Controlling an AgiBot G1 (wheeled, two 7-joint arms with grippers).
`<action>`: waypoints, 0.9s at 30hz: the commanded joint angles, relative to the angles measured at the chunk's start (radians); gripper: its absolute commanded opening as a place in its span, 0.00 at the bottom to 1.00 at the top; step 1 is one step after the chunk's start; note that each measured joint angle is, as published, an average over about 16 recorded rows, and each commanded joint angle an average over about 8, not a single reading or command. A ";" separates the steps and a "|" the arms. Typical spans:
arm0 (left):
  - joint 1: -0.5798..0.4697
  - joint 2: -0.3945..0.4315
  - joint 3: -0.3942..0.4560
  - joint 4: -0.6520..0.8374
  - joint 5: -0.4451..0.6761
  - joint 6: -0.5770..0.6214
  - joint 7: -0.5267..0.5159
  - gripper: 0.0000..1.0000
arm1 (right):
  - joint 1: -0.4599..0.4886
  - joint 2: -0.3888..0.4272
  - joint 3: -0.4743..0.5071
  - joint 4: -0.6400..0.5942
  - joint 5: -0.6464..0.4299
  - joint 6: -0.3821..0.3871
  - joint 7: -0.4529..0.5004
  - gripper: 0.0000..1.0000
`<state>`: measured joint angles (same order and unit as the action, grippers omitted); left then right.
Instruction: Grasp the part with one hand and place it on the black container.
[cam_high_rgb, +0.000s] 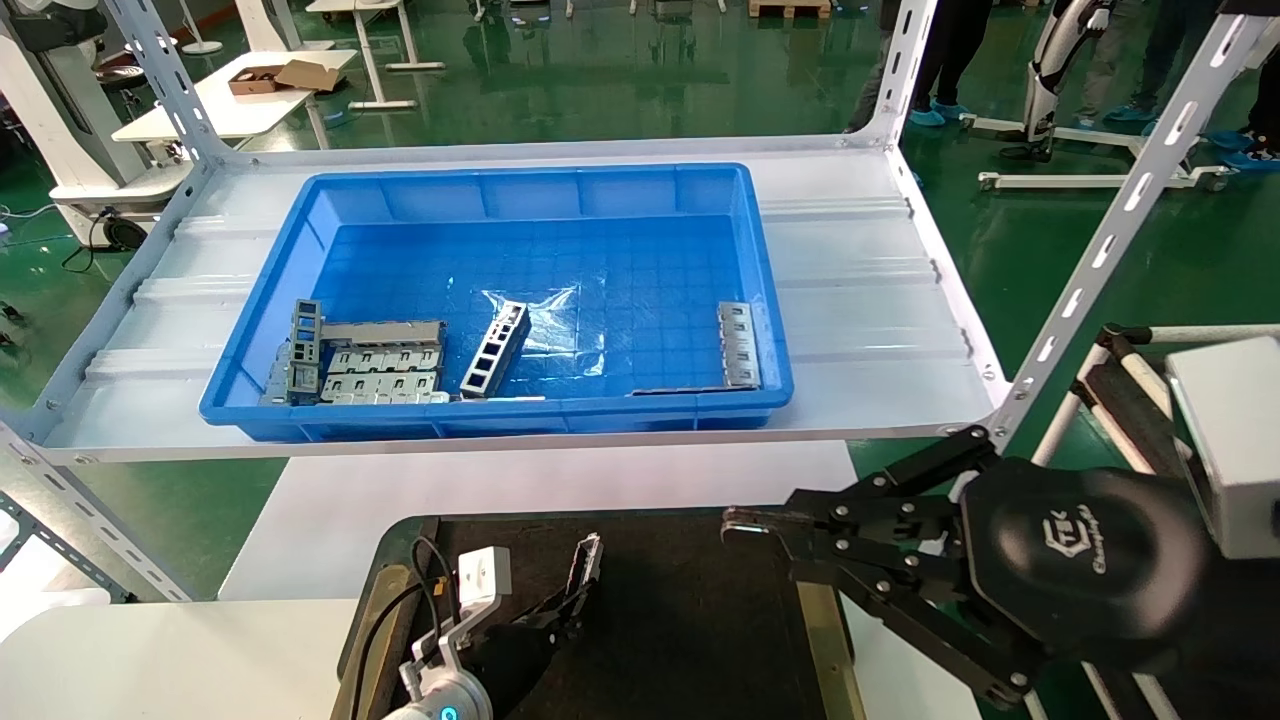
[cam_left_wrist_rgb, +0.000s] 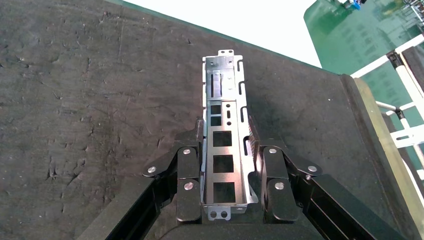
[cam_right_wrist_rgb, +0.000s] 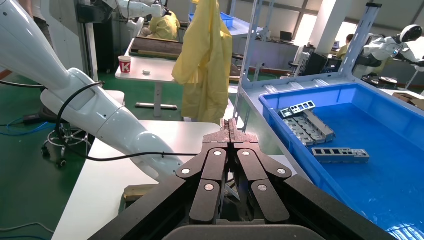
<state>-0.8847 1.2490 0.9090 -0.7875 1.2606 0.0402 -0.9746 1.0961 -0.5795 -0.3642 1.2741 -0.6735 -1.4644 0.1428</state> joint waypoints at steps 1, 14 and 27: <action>-0.002 0.007 0.009 0.009 -0.001 -0.009 -0.007 0.56 | 0.000 0.000 0.000 0.000 0.000 0.000 0.000 0.55; -0.011 0.016 0.064 0.027 -0.021 -0.048 -0.035 1.00 | 0.000 0.000 0.000 0.000 0.000 0.000 0.000 1.00; -0.026 -0.026 0.122 -0.048 -0.020 -0.065 -0.020 1.00 | 0.000 0.000 0.000 0.000 0.000 0.000 0.000 1.00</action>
<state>-0.9082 1.2130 1.0299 -0.8534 1.2499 -0.0265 -0.9869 1.0962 -0.5793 -0.3646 1.2741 -0.6732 -1.4643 0.1426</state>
